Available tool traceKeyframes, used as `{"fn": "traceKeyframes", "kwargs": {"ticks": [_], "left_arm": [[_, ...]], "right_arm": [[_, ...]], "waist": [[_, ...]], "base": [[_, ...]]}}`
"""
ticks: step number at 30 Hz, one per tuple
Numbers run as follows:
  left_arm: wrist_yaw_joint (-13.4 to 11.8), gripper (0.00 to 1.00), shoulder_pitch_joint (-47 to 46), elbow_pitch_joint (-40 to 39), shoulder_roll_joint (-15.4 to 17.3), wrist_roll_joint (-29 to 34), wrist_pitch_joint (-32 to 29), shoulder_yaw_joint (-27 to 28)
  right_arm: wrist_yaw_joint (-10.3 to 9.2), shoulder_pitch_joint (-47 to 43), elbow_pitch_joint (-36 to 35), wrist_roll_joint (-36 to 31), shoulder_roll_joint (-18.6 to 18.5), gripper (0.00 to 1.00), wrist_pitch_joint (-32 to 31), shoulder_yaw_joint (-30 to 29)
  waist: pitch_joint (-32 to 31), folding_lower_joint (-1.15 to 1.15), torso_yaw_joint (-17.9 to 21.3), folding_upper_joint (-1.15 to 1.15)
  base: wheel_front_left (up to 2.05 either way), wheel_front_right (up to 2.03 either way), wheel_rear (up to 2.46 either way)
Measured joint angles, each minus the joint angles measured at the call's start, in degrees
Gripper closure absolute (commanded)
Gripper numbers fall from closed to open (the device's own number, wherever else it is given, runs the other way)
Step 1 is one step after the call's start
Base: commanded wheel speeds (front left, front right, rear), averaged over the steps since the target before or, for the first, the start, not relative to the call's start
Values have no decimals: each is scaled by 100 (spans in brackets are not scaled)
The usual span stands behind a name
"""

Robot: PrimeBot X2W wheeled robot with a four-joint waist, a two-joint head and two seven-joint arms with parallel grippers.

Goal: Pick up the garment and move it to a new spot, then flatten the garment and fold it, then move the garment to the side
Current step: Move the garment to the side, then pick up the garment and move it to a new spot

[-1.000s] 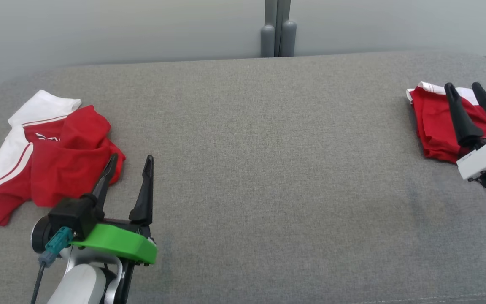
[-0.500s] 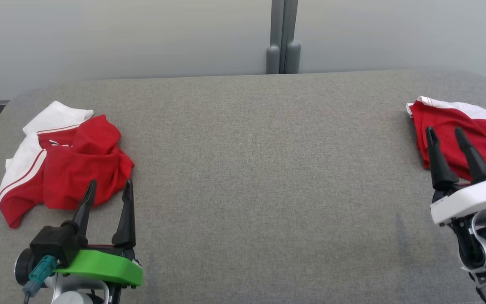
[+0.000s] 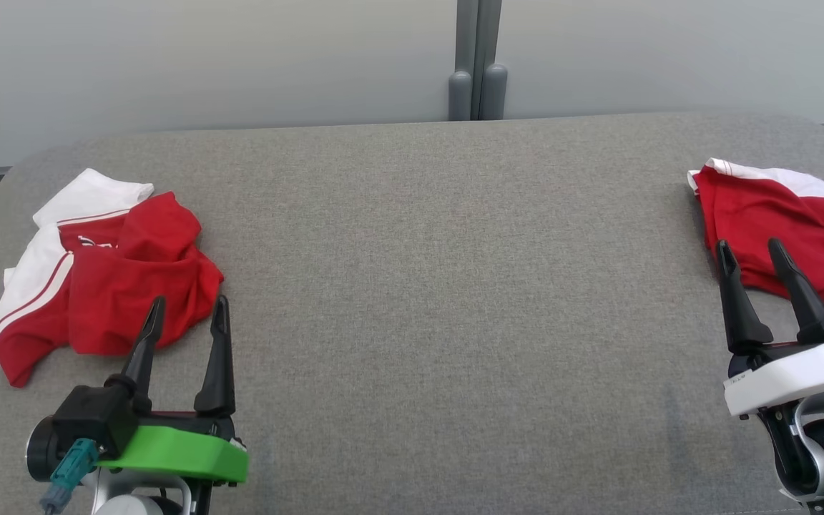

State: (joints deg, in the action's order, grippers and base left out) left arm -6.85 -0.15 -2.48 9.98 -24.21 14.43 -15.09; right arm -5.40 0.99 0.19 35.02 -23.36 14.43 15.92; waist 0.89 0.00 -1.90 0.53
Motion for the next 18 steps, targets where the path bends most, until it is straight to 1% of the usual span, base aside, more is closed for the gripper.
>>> {"fn": "traceKeyframes", "kwargs": {"ticks": [1,18], "left_arm": [[0,0,7,-8,-5,5,0,0],[3,0,41,-186,-101,177,0,-1]], "right_arm": [[-26,-41,-42,-30,3,0,0,-16],[-51,-545,-497,-301,180,0,0,-236]], "waist": [[3,0,1,0],[80,0,-29,0]], "base": [[0,0,0],[0,0,0]]}}
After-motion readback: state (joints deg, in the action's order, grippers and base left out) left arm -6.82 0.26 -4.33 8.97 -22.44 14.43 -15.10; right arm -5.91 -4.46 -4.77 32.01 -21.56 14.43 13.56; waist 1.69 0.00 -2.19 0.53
